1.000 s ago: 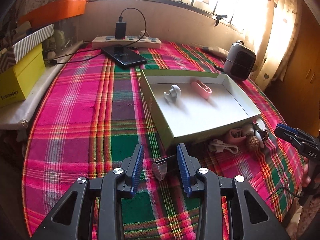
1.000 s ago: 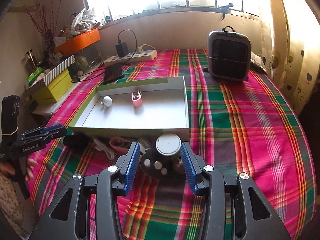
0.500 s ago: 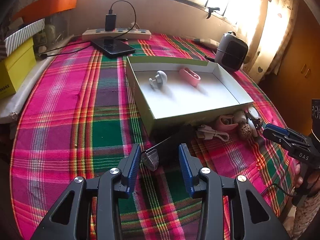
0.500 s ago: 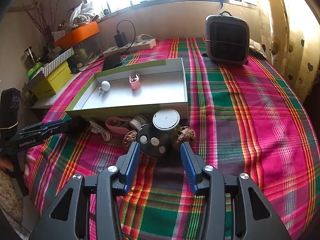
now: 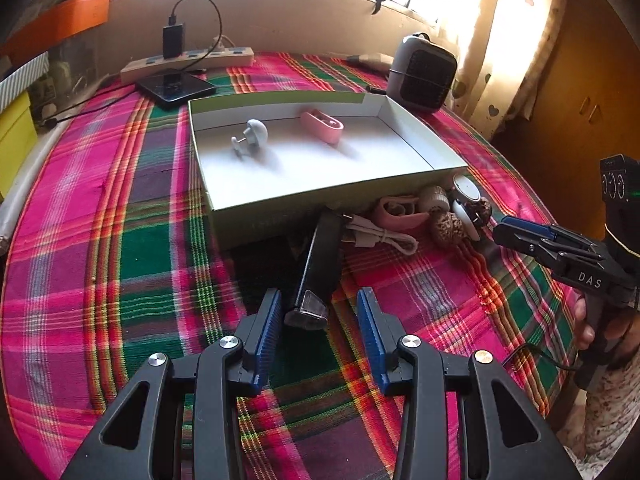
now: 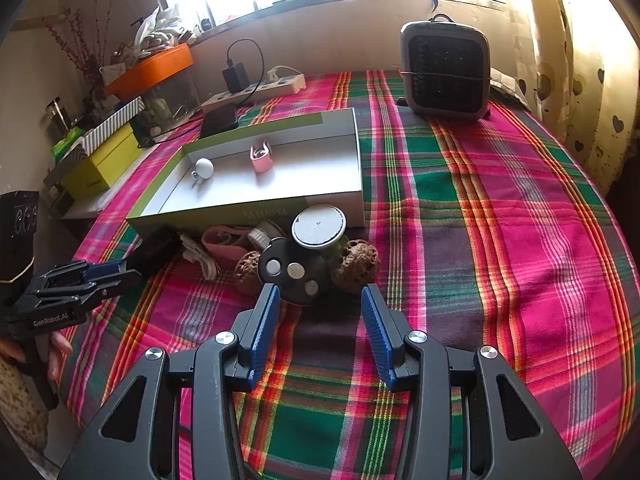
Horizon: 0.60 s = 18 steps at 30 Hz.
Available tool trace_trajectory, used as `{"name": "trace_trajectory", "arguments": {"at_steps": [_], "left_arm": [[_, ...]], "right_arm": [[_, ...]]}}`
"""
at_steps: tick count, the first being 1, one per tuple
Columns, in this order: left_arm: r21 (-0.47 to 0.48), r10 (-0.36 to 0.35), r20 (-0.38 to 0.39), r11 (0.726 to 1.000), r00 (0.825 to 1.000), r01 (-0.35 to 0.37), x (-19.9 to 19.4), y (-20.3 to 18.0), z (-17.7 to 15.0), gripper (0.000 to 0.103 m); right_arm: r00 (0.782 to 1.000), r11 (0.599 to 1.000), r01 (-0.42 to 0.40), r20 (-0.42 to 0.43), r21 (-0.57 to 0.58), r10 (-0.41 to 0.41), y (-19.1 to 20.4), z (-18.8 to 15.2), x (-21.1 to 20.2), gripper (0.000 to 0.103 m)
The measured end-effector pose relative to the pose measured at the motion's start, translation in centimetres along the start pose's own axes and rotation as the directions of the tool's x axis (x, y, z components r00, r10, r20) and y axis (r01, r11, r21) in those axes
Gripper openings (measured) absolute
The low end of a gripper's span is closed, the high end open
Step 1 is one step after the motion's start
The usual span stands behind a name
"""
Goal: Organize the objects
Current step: 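Move the left gripper to the black flashlight and close on it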
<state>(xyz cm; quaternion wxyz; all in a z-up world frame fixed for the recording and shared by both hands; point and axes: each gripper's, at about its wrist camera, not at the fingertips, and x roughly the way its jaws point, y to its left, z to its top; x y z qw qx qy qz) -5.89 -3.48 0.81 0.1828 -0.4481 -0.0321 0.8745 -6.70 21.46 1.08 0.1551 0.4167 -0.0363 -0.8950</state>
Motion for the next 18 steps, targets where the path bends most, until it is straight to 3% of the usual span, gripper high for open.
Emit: {"name": "trace_trajectory", "arguments": {"at_steps": [11, 18], "left_arm": [[-0.006, 0.056, -0.007, 0.998, 0.998, -0.056, 0.9, 0.1, 0.8, 0.036], [-0.039, 0.05, -0.002, 0.998, 0.999, -0.05, 1.2, 0.3, 1.3, 0.036]], "right_arm": [[1.0, 1.0, 0.005, 0.003, 0.021, -0.006, -0.8, 0.0, 0.1, 0.044], [1.0, 0.998, 0.031, 0.003, 0.055, -0.031, -1.8, 0.5, 0.6, 0.044]]}}
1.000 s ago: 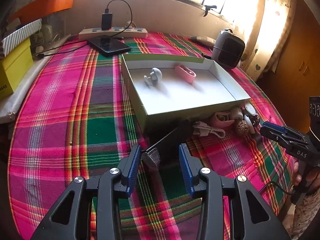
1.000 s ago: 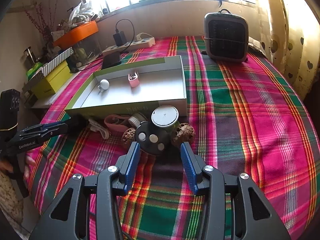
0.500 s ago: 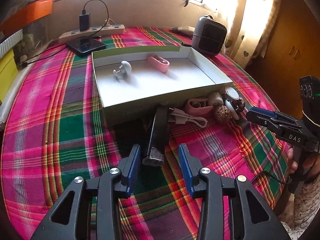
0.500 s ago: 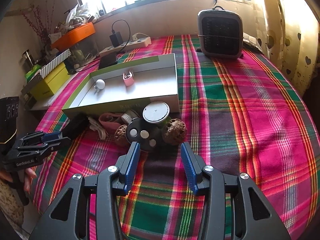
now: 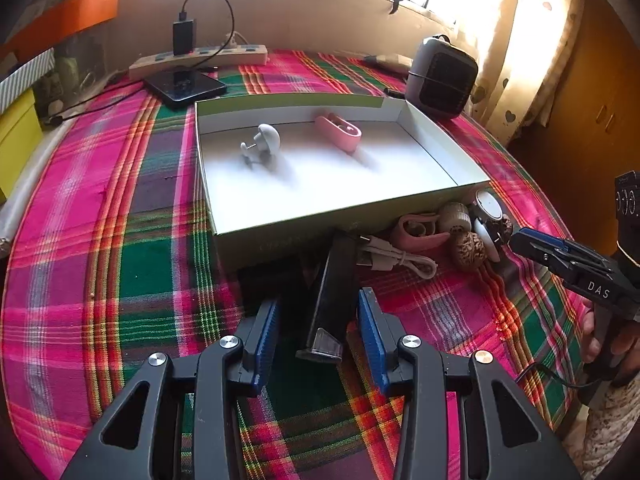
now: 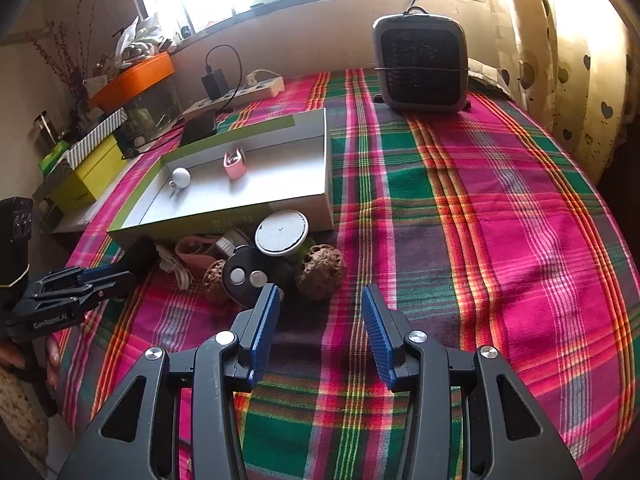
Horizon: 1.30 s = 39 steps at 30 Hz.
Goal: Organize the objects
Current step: 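Move the left gripper to the black flashlight and close on it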
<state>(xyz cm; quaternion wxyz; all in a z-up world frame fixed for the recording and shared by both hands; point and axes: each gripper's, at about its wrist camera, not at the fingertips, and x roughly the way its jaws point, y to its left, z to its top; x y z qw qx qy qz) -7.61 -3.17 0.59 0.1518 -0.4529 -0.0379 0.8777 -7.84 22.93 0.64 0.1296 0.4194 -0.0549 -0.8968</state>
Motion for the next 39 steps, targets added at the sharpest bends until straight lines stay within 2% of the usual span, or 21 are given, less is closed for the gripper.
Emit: {"name": "trace_trajectory", "arguments": {"at_steps": [9, 20, 27, 29, 31, 39], "left_arm": [[0.008, 0.029, 0.014, 1.0, 0.999, -0.029, 0.4, -0.5, 0.2, 0.036], [0.013, 0.04, 0.024, 0.999, 0.999, -0.04, 0.5, -0.6, 0.4, 0.035], [0.008, 0.052, 0.026, 0.999, 0.998, -0.052, 0.6, -0.4, 0.4, 0.029], [0.008, 0.054, 0.026, 0.999, 0.998, -0.054, 0.6, -0.4, 0.4, 0.028], [0.01, 0.059, 0.026, 0.998, 0.998, -0.059, 0.6, -0.4, 0.4, 0.027], [0.007, 0.063, 0.026, 0.998, 0.998, -0.063, 0.6, -0.4, 0.4, 0.024]], "right_arm": [[1.0, 0.999, 0.013, -0.017, -0.03, -0.014, 0.3, 1.0, 1.1, 0.044], [0.999, 1.0, 0.0, -0.032, -0.005, 0.0, -0.3, 1.1, 2.1, 0.044], [1.0, 1.0, 0.002, -0.029, -0.01, -0.002, -0.2, 1.2, 2.1, 0.044], [1.0, 1.0, 0.0, -0.03, -0.014, -0.001, -0.2, 1.2, 2.1, 0.036], [1.0, 1.0, 0.003, -0.031, -0.02, -0.003, 0.0, 1.1, 2.1, 0.034], [1.0, 1.0, 0.012, -0.027, -0.029, -0.013, 0.1, 0.9, 2.0, 0.033]]}}
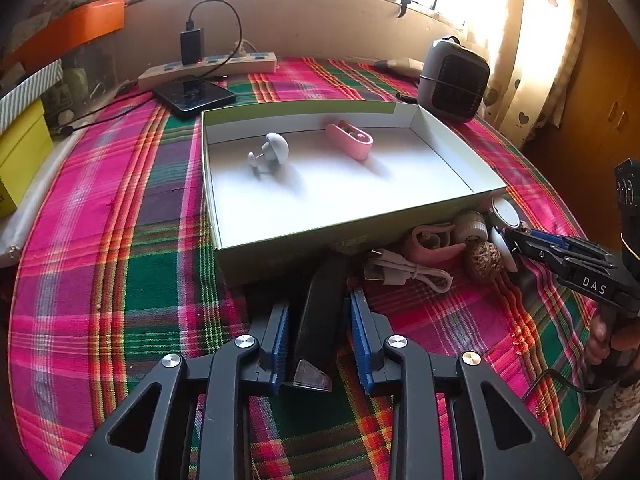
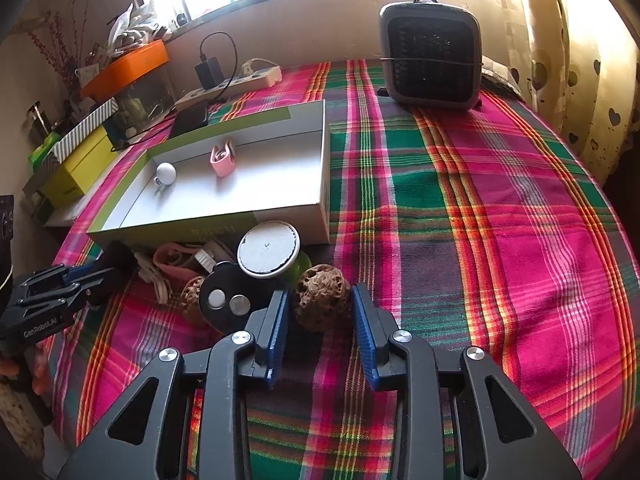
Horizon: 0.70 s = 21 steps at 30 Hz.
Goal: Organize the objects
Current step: 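Move the left gripper to the black flashlight and close on it, then lift the black flashlight with the left gripper while the right gripper grasps a walnut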
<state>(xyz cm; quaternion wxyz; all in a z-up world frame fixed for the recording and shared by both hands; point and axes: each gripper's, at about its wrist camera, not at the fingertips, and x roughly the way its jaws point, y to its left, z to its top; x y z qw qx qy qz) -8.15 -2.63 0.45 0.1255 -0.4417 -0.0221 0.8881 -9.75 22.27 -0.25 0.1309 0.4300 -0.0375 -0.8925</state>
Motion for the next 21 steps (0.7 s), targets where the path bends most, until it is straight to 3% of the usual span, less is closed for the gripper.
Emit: {"name": "trace_trajectory", "arguments": {"at_steps": [21], "left_arm": [[-0.014, 0.008, -0.003, 1.0, 1.0, -0.008, -0.49, 0.16, -0.39, 0.022]], "right_arm": [[1.0, 1.0, -0.008, 0.021, -0.002, 0.008, 0.22, -0.34, -1.01, 0.033]]}}
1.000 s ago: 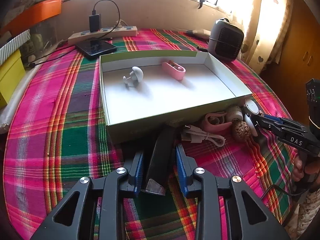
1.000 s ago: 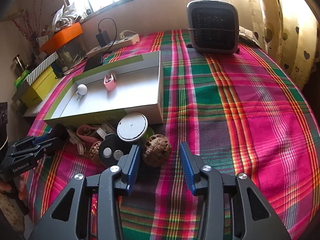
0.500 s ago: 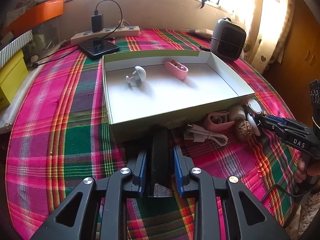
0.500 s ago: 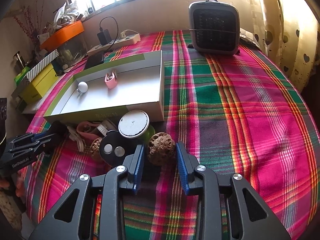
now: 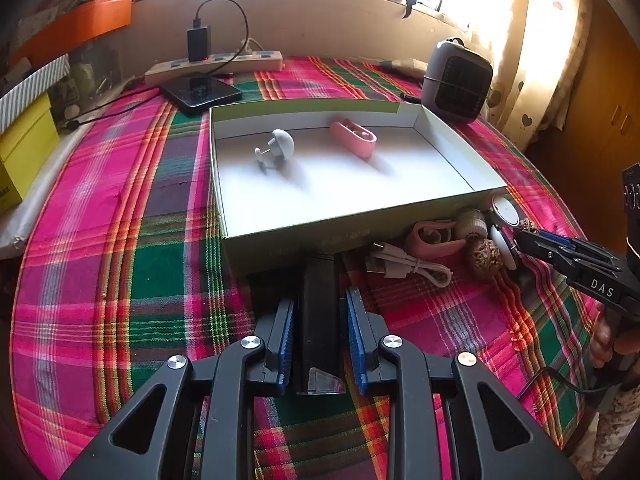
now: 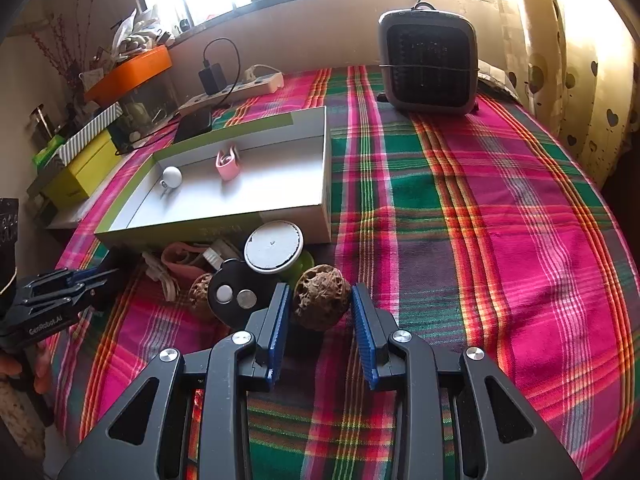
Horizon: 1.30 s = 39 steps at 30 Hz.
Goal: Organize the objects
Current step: 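Lift the black flashlight with the left gripper while the right gripper grasps a walnut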
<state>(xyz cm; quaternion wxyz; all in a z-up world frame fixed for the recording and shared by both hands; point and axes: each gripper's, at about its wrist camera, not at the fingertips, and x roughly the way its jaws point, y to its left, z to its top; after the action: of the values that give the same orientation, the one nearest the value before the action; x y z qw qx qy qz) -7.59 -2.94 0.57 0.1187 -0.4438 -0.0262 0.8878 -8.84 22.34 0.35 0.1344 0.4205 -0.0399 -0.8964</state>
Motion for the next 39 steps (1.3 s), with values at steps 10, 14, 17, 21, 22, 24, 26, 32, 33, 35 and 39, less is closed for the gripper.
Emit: {"name": "trace_trajectory", "arguments": {"at_steps": [10, 14, 17, 21, 22, 24, 26, 32, 33, 35, 39], "left_arm": [[0.002, -0.018, 0.024, 1.0, 1.0, 0.018, -1.3, -0.4, -0.1, 0.022], [0.006, -0.027, 0.033, 1.0, 0.999, 0.027, -1.9, -0.8, 0.2, 0.022], [0.005, -0.033, 0.043, 0.999, 0.999, 0.033, -2.4, -1.0, 0.4, 0.022], [0.001, -0.041, 0.052, 0.999, 0.998, 0.041, -2.8, -1.1, 0.8, 0.022], [0.001, -0.041, 0.053, 0.999, 0.998, 0.042, -2.9, -1.1, 0.9, 0.022], [0.0, -0.042, 0.054, 0.999, 0.998, 0.042, -2.9, -1.2, 1.1, 0.022], [0.001, -0.046, 0.053, 0.999, 0.998, 0.046, -3.0, -1.3, 1.4, 0.022], [0.007, -0.06, 0.075, 0.998, 0.995, 0.06, -3.5, -1.6, 2.5, 0.022], [0.004, -0.063, 0.075, 0.998, 0.995, 0.063, -3.5, -1.6, 2.7, 0.022], [0.003, -0.061, 0.08, 0.998, 0.995, 0.061, -3.4, -1.7, 3.3, 0.022], [0.002, -0.06, 0.088, 0.998, 0.994, 0.06, -3.2, -1.6, 4.2, 0.022]], "right_arm": [[1.0, 1.0, -0.005, 0.022, -0.007, 0.005, 0.5, 0.2, -1.1, 0.033], [0.999, 1.0, -0.009, 0.036, -0.013, 0.009, 0.8, 0.4, -1.7, 0.033], [0.999, 1.0, -0.011, 0.045, -0.019, 0.011, 1.0, 0.6, -2.1, 0.033], [0.999, 0.999, -0.017, 0.051, -0.028, 0.019, 1.3, 0.9, -2.5, 0.033], [0.998, 0.999, -0.019, 0.052, -0.03, 0.02, 1.4, 1.0, -2.5, 0.033], [0.998, 0.999, -0.023, 0.055, -0.034, 0.025, 1.6, 1.1, -2.6, 0.033], [0.998, 0.999, -0.026, 0.057, -0.037, 0.028, 1.7, 1.2, -2.6, 0.033], [0.997, 0.998, -0.046, 0.057, -0.05, 0.049, 2.2, 2.0, -2.6, 0.033], [0.997, 0.997, -0.05, 0.061, -0.052, 0.053, 2.2, 2.3, -2.7, 0.032], [0.996, 0.997, -0.058, 0.064, -0.056, 0.061, 2.3, 2.8, -2.6, 0.033], [0.996, 0.995, -0.072, 0.056, -0.069, 0.076, 2.8, 3.8, -2.0, 0.033]]}}
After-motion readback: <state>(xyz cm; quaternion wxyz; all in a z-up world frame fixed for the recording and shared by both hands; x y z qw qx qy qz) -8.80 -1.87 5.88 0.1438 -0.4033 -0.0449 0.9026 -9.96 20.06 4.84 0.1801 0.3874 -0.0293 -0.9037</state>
